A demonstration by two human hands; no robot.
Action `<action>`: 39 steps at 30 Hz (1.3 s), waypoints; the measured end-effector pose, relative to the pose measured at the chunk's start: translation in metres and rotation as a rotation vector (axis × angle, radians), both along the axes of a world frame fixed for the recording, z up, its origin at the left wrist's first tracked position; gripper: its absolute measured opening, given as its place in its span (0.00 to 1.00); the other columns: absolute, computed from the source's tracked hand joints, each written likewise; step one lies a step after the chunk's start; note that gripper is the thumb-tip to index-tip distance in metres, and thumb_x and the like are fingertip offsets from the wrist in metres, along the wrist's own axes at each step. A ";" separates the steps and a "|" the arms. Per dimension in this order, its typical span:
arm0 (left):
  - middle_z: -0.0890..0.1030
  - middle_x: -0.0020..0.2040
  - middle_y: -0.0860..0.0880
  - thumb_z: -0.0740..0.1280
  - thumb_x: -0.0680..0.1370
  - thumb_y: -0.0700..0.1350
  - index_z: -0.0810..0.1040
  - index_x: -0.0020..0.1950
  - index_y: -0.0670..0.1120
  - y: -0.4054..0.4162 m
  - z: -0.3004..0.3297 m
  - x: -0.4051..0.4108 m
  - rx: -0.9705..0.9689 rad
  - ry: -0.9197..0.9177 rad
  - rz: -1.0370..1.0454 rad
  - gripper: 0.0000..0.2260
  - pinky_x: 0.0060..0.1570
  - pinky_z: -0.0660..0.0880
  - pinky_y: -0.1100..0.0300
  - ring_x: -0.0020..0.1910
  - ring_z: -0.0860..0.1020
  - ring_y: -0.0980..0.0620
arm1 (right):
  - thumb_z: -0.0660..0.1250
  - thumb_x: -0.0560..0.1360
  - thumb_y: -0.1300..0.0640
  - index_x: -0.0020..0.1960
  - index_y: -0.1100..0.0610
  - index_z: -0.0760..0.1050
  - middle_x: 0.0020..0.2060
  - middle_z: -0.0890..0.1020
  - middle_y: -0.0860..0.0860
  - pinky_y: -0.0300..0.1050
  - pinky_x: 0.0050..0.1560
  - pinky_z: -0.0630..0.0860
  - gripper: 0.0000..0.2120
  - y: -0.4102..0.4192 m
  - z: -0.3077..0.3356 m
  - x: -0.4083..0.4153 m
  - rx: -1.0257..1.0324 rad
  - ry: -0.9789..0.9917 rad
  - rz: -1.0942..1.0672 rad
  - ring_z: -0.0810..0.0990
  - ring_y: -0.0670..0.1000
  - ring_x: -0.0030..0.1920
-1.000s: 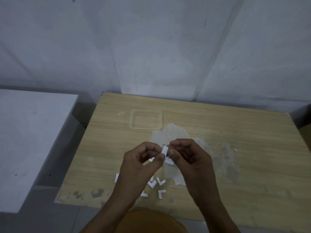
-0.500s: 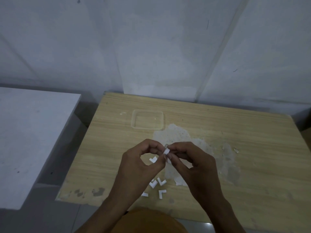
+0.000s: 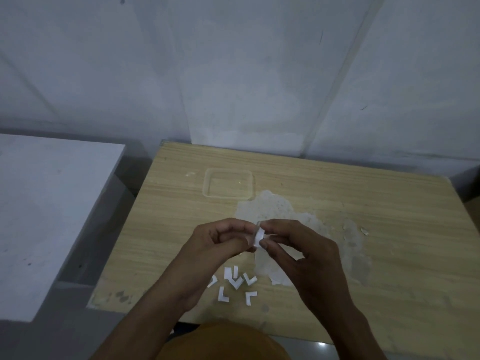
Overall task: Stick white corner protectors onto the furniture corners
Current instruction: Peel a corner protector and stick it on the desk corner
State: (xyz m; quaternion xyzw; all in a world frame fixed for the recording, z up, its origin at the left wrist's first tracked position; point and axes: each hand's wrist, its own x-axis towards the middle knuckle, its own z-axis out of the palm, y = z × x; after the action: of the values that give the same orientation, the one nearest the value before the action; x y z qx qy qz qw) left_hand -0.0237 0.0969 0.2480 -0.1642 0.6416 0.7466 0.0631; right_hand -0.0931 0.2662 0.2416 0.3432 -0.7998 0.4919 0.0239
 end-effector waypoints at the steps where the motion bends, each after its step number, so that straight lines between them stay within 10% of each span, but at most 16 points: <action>1: 0.85 0.49 0.44 0.67 0.77 0.41 0.83 0.52 0.46 -0.001 0.000 -0.001 0.010 -0.014 0.001 0.07 0.59 0.76 0.54 0.52 0.83 0.48 | 0.73 0.71 0.62 0.53 0.53 0.81 0.47 0.84 0.42 0.28 0.47 0.76 0.12 0.000 0.000 -0.001 -0.007 -0.034 0.009 0.82 0.38 0.45; 21: 0.85 0.40 0.44 0.70 0.72 0.34 0.85 0.45 0.45 -0.001 -0.001 0.002 -0.037 -0.043 0.071 0.07 0.42 0.76 0.68 0.42 0.84 0.51 | 0.75 0.69 0.61 0.47 0.57 0.82 0.40 0.85 0.48 0.41 0.33 0.80 0.07 -0.008 0.015 0.000 0.281 0.252 0.063 0.83 0.44 0.36; 30: 0.86 0.41 0.44 0.69 0.73 0.36 0.85 0.45 0.46 -0.001 0.002 0.003 -0.018 -0.004 0.082 0.07 0.42 0.76 0.68 0.42 0.84 0.51 | 0.71 0.72 0.66 0.50 0.51 0.83 0.40 0.84 0.40 0.29 0.44 0.76 0.12 -0.004 0.005 -0.002 0.092 -0.238 -0.013 0.82 0.38 0.42; 39: 0.85 0.38 0.46 0.72 0.72 0.39 0.84 0.42 0.50 0.002 -0.001 0.005 -0.090 0.030 0.183 0.06 0.39 0.76 0.70 0.39 0.84 0.53 | 0.72 0.72 0.63 0.50 0.50 0.82 0.41 0.85 0.41 0.30 0.44 0.77 0.10 -0.005 0.004 0.004 0.064 -0.279 0.008 0.83 0.39 0.43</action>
State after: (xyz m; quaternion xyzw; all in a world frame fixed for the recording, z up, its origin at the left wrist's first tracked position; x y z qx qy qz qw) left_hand -0.0187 0.0993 0.2465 -0.2135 0.6577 0.7221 -0.0224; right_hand -0.0891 0.2613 0.2460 0.2754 -0.8093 0.5091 -0.1004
